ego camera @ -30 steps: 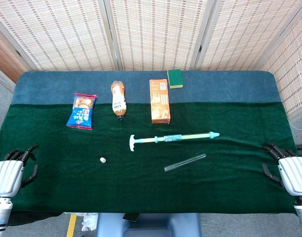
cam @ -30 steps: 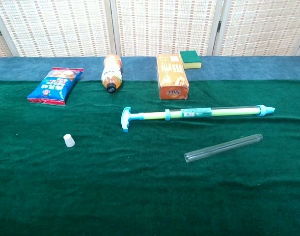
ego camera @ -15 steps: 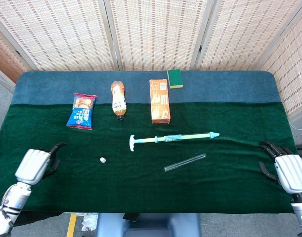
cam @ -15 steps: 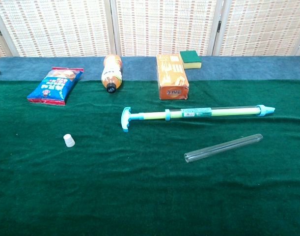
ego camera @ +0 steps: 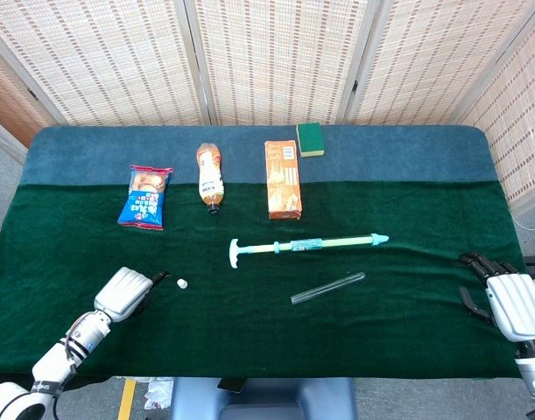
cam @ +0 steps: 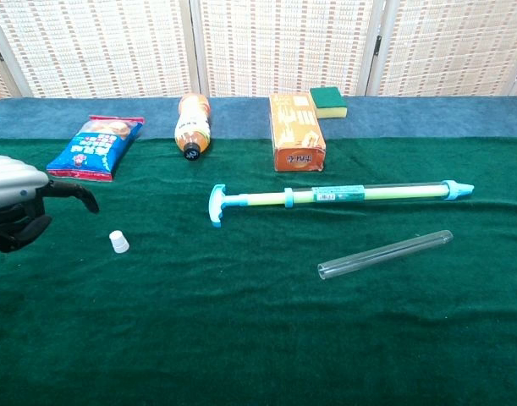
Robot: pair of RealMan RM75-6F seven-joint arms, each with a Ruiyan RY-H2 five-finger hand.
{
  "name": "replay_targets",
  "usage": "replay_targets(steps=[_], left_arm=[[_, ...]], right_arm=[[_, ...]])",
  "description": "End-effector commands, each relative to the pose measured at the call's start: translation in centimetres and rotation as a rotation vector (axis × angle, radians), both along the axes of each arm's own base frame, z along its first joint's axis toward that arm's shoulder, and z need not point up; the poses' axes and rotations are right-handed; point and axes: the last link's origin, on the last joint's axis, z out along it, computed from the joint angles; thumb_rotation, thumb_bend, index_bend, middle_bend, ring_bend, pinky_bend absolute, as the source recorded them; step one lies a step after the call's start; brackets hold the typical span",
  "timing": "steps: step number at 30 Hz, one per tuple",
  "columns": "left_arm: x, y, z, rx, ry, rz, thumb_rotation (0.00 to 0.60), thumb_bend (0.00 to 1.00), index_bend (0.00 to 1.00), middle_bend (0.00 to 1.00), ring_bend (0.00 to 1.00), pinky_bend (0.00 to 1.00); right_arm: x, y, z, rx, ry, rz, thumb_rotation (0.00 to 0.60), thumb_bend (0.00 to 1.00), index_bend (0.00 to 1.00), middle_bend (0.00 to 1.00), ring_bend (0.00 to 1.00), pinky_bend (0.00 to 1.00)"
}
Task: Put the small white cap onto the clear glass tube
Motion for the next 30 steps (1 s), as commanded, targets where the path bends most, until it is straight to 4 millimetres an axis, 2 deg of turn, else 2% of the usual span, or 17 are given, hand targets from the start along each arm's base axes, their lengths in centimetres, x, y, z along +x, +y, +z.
replay_targets(steps=[1,15,22,30], left_arm=[[0.1,0.2,-0.7,-0.017,0.023,0.001,0.600,0.78,0.22,0.94,0.86,0.77],[2.2,0.5,-3.1,-0.068,0.007,-0.015,0.600,0.78,0.20,0.94,0.86,0.77],[1.5,0.7,-3.8,-0.082,0.048,0.016,0.600,0.78,0.20,0.94,0.86,0.76],[0.0,0.1,-2.6,-0.053,0.082,0.057,0.600,0.78,0.20,0.94,0.86,0.76]], right_arm=[[0.0,0.0,-0.1,0.003,-0.001,-0.001,0.600,0.51,0.31,0.31,0.42,0.42],[-0.4,-0.2,-0.2,0.004,-0.007,-0.009,0.600,0.51,0.31,0.32,0.43,0.42],[-0.4,-0.3,-0.3,0.006,-0.007,-0.009,0.600,0.51,0.31,0.32,0.43,0.42],[-0.2,-0.3,-0.5,0.012,-0.009,-0.006,0.600,0.51,0.31,0.32,0.43,0.42]])
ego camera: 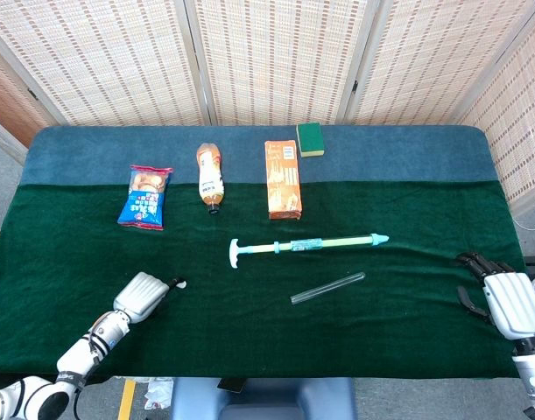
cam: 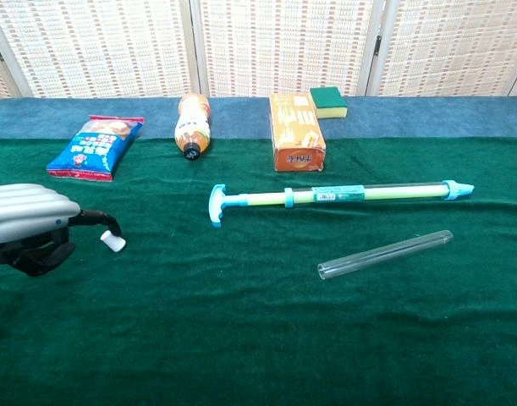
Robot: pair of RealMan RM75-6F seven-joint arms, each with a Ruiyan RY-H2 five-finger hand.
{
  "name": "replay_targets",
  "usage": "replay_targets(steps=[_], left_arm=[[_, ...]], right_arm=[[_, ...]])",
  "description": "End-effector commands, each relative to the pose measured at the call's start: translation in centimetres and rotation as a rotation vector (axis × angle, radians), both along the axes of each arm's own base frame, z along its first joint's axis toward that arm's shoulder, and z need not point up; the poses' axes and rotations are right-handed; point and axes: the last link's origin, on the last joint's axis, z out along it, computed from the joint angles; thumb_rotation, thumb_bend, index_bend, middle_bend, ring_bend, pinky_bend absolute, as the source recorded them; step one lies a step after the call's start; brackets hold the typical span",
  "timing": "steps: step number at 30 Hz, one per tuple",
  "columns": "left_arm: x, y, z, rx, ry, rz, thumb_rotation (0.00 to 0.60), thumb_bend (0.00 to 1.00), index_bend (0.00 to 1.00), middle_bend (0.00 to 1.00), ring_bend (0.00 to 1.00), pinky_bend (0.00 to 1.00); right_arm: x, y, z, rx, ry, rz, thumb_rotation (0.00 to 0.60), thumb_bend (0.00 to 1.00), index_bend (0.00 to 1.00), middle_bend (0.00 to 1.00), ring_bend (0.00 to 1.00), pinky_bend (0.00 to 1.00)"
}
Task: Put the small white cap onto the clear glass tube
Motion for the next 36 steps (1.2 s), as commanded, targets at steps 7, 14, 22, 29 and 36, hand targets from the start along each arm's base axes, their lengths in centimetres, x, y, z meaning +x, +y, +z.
replay_targets(steps=[7,14,22,29,36], left_arm=[[-0.5,-0.7,1.1,0.031,-0.018,0.019,0.600,0.78,0.21,0.94,0.86,0.77],[1.0,-0.7,-0.1,0.002,-0.038,-0.021,0.600,0.78,0.21,0.94,0.86,0.76],[1.2,-0.4,-1.2,-0.014,-0.020,-0.015,0.600,0.78,0.21,0.94,0.86,0.77],[0.3,-0.2,-1.3,-0.006,0.002,0.023,0.600,0.78,0.20,0.94,0.86,0.77],[-0.5,-0.4,-0.3,0.010,0.009,0.057,0.600,0.78,0.21,0.94,0.86,0.77]], right_arm=[[0.2,0.2,0.0,-0.001,-0.001,0.006,0.600,0.51,0.31,0.32,0.43,0.42],[-0.2,0.4,0.2,-0.007,-0.002,-0.005,0.600,0.51,0.31,0.32,0.43,0.42],[-0.6,0.5,0.4,-0.013,-0.006,-0.013,0.600,0.51,0.30,0.32,0.43,0.42],[-0.6,0.4,0.3,-0.007,-0.008,-0.013,0.600,0.51,0.30,0.32,0.43,0.42],[-0.4,0.5,0.2,-0.005,-0.008,-0.007,0.600,0.51,0.30,0.32,0.43,0.42]])
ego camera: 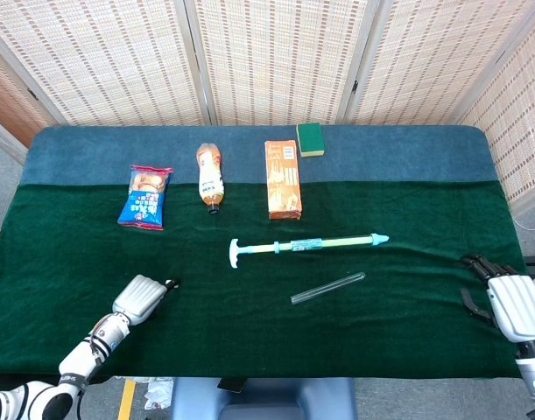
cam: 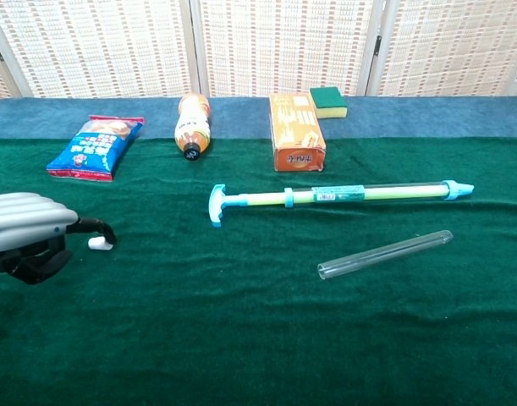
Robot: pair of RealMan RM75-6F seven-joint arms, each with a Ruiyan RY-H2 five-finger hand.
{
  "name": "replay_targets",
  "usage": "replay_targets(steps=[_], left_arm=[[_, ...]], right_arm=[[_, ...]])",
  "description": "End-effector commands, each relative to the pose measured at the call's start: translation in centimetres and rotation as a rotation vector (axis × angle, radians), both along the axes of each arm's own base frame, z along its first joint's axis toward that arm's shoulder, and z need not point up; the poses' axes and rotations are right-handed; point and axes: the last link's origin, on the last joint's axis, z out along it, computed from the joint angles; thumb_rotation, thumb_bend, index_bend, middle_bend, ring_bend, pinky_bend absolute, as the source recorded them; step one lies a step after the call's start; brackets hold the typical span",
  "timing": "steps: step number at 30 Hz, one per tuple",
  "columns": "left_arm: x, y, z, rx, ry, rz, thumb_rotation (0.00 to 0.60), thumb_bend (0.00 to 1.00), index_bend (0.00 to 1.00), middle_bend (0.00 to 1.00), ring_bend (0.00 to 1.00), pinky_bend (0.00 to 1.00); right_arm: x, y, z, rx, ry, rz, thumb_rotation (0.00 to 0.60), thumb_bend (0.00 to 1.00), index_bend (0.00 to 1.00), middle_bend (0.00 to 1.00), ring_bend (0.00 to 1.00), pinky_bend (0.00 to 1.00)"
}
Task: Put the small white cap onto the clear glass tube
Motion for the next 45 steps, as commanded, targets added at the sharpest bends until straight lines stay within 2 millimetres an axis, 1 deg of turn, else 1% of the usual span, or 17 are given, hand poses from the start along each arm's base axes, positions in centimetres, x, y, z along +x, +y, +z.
replay_targets(steps=[1,9,15,21,29,30,32,33,36,39,45], left_arm=[[-0.1,-0.2,0.5,0.012,-0.006,0.007,0.600,0.78,0.22,0.94,0.86,0.77],[-0.8,-0.7,2.0,0.041,-0.018,0.017,0.600,0.78,0.23,0.94,0.86,0.76],[-1.4,-1.0,2.4,0.048,-0.015,0.030,0.600,0.78,0.23,0.94,0.86,0.77],[-1.3,-0.8,2.5,0.049,-0.018,0.029,0.600,0.78,0.23,0.94,0.86,0.77],[-0.6,-0.7,3.0,0.074,-0.049,0.013,0.600,0.78,0.22,0.94,0.86,0.76],[-0.5,-0.6,3.1,0.079,-0.056,0.010,0.600,0.76,0.22,0.94,0.86,0.76],[0.1,-0.2,3.5,0.113,-0.089,-0.009,0.600,0.67,0.23,0.94,0.86,0.76],[0.2,-0.1,3.4,0.129,-0.103,-0.023,0.600,0.58,0.24,0.94,0.86,0.76],[0.0,0.4,3.0,0.148,-0.127,-0.035,0.600,0.43,0.30,0.94,0.86,0.76],[-0.3,0.9,2.5,0.151,-0.125,-0.044,0.600,0.39,0.34,0.94,0.86,0.76],[-0.3,1.6,1.3,0.151,-0.120,-0.044,0.600,0.39,0.37,0.95,0.87,0.78]], right_arm=[[0.0,0.1,0.0,0.000,0.000,0.001,0.600,0.51,0.30,0.32,0.43,0.42],[0.2,0.3,0.1,-0.003,-0.001,0.009,0.600,0.51,0.30,0.32,0.43,0.42],[0.3,0.5,0.1,-0.006,0.000,0.013,0.600,0.51,0.30,0.32,0.44,0.42],[0.3,0.7,0.2,-0.009,-0.001,0.013,0.600,0.51,0.30,0.33,0.44,0.42],[0.2,0.8,0.1,-0.006,-0.002,0.011,0.600,0.51,0.30,0.33,0.44,0.42],[0.2,0.8,0.1,-0.006,-0.003,0.012,0.600,0.51,0.30,0.33,0.44,0.42],[0.2,0.8,0.2,-0.010,-0.005,0.018,0.600,0.51,0.30,0.33,0.44,0.42],[0.3,0.9,0.3,-0.012,-0.007,0.021,0.600,0.51,0.30,0.33,0.44,0.42],[0.3,0.8,0.3,-0.010,-0.008,0.026,0.600,0.51,0.30,0.33,0.44,0.42],[0.2,0.8,0.2,-0.008,-0.007,0.024,0.600,0.51,0.30,0.33,0.44,0.42],[0.0,0.8,0.2,-0.008,-0.007,0.016,0.600,0.51,0.30,0.33,0.44,0.42]])
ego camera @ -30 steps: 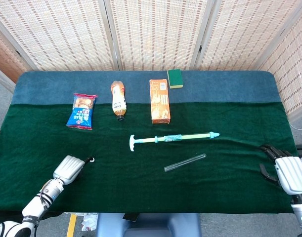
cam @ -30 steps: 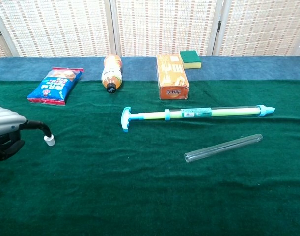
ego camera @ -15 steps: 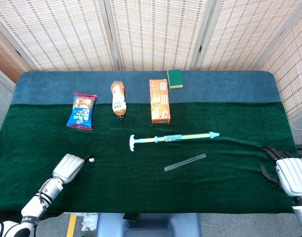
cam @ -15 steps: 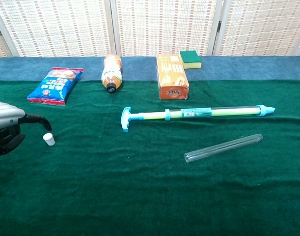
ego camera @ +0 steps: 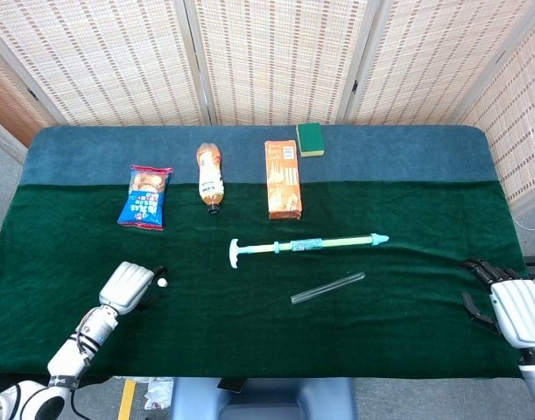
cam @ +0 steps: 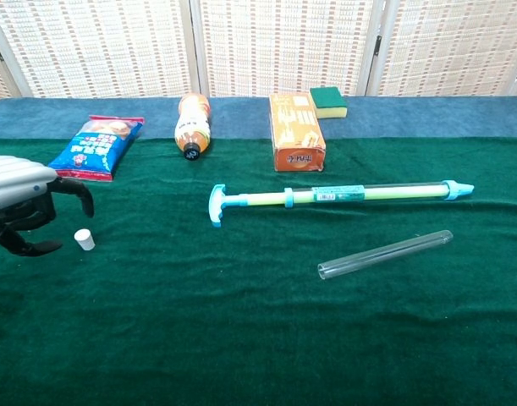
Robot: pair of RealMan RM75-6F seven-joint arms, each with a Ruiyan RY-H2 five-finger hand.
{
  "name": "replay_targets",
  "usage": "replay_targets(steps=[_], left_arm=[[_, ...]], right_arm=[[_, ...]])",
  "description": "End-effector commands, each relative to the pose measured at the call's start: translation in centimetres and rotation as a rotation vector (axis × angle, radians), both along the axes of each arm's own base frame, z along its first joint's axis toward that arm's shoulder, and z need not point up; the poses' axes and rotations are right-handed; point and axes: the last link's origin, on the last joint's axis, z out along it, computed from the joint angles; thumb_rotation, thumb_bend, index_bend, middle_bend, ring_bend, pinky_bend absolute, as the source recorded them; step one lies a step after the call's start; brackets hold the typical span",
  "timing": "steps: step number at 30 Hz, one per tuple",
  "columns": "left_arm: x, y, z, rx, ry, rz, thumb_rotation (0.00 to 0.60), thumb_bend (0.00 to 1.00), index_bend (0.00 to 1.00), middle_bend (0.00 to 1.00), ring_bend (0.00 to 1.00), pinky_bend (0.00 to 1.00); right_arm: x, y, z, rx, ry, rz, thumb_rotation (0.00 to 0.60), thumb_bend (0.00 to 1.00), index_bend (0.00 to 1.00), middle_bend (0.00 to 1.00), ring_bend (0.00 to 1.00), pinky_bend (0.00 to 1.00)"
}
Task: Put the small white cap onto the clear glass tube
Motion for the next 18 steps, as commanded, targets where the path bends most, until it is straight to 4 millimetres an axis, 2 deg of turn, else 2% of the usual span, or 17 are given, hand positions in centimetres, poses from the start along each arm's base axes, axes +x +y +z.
replay_targets(steps=[1,18], left_arm=[[0.1,0.3,-0.5,-0.005,0.003,0.001,0.600,0.39,0.37,0.95,0.88,0.78],[-0.5,1.3,-2.1,0.009,0.008,0.019,0.600,0.40,0.44,0.96,0.89,0.79]], right_arm=[[0.0,0.0,0.0,0.001,0.001,-0.001,0.600,0.51,0.30,0.33,0.44,0.42],[-0.4,-0.2,0.0,0.004,0.001,-0.016,0.600,0.51,0.30,0.33,0.44,0.42]])
